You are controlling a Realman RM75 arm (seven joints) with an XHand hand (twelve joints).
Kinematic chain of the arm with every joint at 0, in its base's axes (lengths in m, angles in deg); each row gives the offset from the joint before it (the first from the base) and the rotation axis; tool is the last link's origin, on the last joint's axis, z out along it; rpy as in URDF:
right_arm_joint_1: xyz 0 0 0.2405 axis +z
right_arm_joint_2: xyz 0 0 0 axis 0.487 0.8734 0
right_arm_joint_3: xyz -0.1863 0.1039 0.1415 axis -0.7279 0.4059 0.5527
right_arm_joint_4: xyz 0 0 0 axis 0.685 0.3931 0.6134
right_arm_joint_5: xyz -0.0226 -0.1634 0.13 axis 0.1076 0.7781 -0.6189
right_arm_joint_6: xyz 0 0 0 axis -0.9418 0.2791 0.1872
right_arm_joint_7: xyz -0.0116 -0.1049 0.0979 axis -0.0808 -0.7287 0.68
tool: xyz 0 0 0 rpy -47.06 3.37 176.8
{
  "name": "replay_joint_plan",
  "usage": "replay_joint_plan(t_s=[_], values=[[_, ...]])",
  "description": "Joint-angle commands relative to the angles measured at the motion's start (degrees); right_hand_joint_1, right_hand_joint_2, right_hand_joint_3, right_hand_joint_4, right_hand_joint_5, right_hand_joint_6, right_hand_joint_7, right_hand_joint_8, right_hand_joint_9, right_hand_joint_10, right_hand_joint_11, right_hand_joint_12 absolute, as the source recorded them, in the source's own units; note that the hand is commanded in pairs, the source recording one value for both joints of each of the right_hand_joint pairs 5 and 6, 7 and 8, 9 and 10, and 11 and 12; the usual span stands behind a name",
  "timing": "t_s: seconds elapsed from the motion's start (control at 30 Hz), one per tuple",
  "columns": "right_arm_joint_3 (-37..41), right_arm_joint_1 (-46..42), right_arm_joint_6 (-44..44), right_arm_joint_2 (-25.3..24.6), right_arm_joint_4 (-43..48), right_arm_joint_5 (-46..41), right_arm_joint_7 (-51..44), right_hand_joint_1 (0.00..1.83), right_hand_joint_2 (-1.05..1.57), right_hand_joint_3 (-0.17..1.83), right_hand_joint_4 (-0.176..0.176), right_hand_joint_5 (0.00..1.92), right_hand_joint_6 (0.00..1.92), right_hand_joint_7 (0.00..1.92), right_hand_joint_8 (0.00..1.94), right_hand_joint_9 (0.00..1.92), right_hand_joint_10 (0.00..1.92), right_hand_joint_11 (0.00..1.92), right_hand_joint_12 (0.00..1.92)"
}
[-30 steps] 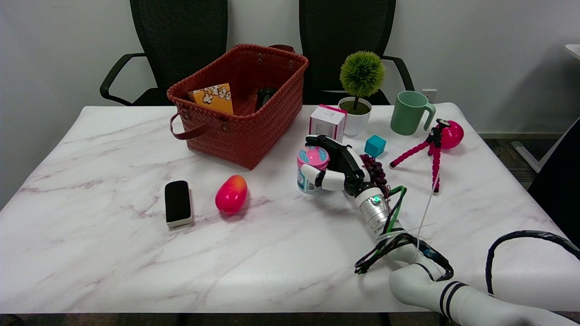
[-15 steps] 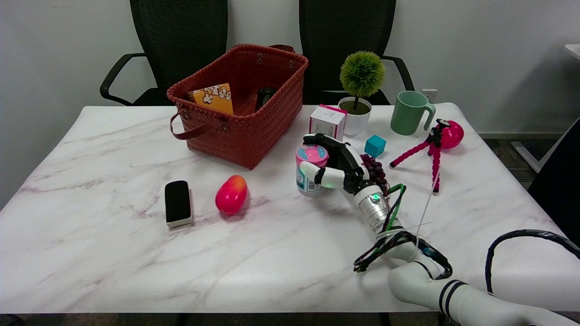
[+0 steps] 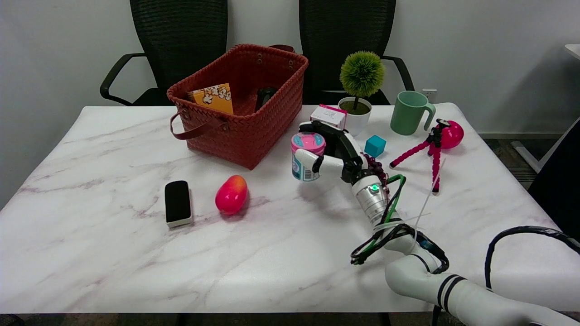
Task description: Pick up the pink gum jar.
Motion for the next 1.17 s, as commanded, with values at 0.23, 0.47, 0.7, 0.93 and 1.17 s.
replay_joint_plan(t_s=[0.23,0.47,0.7,0.93,1.17], values=[[0.74,3.74,5.70,4.59,15.55,0.64,-0.21,1.35,1.12,0.66,0.000,0.75,0.75,0.91,0.91,1.01,1.01,0.92,0.92],[2.05,6.78,10.21,6.36,21.15,0.64,-0.21,1.34,1.19,0.61,0.000,0.81,0.81,0.98,0.98,1.07,1.07,0.95,0.95],[3.30,12.01,15.42,6.64,23.72,0.75,-0.21,1.34,1.22,0.58,0.000,0.82,0.82,0.98,0.98,1.09,1.09,0.95,0.95],[3.30,18.79,22.96,7.71,25.46,3.34,-0.21,1.33,1.24,0.57,0.000,0.83,0.83,0.98,0.98,1.10,1.10,0.96,0.96],[-0.78,30.72,34.79,7.26,17.32,4.26,3.90,1.34,1.22,0.57,0.000,0.79,0.79,0.96,0.96,1.07,1.07,0.90,0.90]])
